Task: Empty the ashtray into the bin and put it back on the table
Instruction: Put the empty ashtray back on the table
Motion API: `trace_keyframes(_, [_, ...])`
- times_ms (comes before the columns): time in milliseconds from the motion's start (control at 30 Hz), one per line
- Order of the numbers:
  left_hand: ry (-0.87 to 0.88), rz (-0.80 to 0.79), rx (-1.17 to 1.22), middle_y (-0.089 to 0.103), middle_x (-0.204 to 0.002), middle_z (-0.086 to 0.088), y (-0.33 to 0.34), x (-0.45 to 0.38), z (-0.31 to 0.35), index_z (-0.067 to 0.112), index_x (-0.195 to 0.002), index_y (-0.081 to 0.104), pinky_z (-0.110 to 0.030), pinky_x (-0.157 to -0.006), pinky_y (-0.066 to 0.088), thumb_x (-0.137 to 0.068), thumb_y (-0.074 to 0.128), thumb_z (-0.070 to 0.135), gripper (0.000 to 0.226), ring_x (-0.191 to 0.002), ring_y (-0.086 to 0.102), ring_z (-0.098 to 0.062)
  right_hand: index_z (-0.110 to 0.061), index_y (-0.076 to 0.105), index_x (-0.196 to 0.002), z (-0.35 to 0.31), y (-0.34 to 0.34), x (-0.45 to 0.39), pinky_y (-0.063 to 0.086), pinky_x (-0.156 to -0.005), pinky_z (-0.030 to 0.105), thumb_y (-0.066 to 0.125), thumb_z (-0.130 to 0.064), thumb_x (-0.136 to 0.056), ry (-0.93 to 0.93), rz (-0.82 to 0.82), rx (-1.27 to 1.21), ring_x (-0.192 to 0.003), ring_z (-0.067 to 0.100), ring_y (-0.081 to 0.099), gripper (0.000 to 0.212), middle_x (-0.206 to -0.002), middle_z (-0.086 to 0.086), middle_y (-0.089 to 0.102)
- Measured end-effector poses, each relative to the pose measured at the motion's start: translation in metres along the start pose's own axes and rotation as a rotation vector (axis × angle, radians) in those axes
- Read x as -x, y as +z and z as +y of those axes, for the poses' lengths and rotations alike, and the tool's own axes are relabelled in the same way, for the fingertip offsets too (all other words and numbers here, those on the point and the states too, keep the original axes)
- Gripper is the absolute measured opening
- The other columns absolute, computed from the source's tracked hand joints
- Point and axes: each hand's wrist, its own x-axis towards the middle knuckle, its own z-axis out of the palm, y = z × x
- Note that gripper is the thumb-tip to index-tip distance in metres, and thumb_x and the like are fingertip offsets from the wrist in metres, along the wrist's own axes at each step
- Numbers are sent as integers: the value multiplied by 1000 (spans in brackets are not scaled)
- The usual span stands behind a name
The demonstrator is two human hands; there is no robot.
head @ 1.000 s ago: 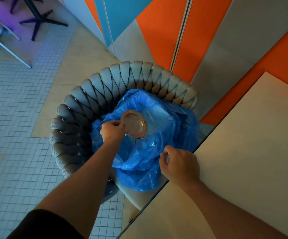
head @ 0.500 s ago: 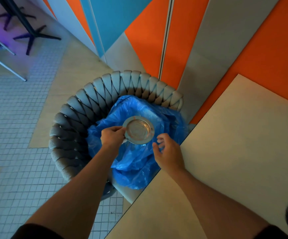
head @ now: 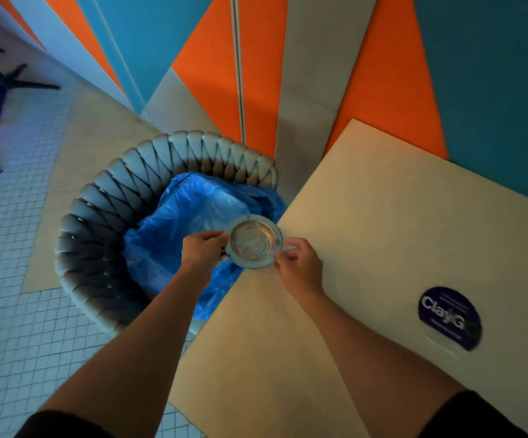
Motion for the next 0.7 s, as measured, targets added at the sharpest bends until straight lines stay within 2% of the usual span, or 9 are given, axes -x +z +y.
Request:
trace_keyframes(200, [-26, -63, -28, 65, -68, -13, 41, 48, -17, 1, -86, 71, -19, -43, 51, -87, 65, 1, 6, -52, 60, -16, -16, 64, -107, 22, -55, 28, 59, -80, 46, 71, -19, -83, 60, 83, 3, -74, 20, 73, 25, -78, 2, 76])
trace_keyframes(400, [-51, -132, -80, 69, -75, -14, 74, 87, -43, 2, -89, 73, -21, -47, 53, -86, 68, 4, 6, -64, 66, -22, -17, 63, -107, 51, -103, 60, 60, -78, 45, 70, -23, -85, 139, 110, -16, -76, 21, 73, 23, -82, 4, 76])
trace_keyframes(700, [-88, -217, -199, 72, -83, -19, 127, 145, -85, 6, -85, 75, -33, -64, 59, -84, 70, 3, 6, -74, 70, -29, -21, 61, -105, 105, -170, 107, 61, -76, 44, 65, -13, -86, 255, 196, -14, -75, 20, 73, 21, -85, 4, 75])
